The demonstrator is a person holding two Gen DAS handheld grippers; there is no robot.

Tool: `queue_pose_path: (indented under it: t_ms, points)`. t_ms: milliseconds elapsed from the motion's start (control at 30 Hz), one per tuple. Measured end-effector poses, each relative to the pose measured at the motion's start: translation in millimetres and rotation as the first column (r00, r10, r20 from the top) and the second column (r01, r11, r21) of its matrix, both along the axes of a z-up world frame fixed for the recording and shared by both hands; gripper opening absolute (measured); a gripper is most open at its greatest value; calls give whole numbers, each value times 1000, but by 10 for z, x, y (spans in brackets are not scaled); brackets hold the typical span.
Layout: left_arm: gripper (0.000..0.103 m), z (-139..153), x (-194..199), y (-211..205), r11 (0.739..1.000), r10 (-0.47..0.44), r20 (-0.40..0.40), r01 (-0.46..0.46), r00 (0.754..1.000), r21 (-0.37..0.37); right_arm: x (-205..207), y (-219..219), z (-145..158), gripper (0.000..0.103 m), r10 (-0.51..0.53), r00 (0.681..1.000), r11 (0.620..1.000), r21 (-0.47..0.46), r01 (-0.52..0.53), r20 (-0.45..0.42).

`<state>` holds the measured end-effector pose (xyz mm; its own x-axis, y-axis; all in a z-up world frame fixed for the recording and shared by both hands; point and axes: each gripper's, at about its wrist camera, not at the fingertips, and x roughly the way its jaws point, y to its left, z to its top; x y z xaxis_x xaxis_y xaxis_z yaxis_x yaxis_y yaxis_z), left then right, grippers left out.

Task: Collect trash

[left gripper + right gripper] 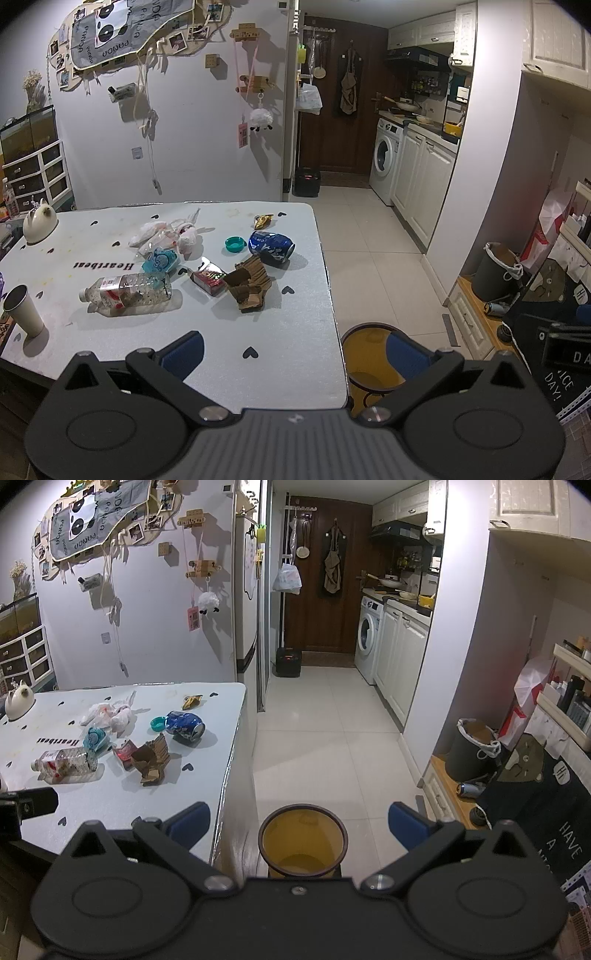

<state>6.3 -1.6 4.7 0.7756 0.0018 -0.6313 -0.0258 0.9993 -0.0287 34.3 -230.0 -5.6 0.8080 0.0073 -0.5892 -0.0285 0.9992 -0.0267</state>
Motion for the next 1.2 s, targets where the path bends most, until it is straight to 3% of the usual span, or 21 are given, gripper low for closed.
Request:
queue_pose_path:
  t_ms: [1200]
  points:
    - [103,-2,30,44,1000,2,0,-2,1000,-2,-13,8,-6,103,-2,1000,1000,5,2,-2]
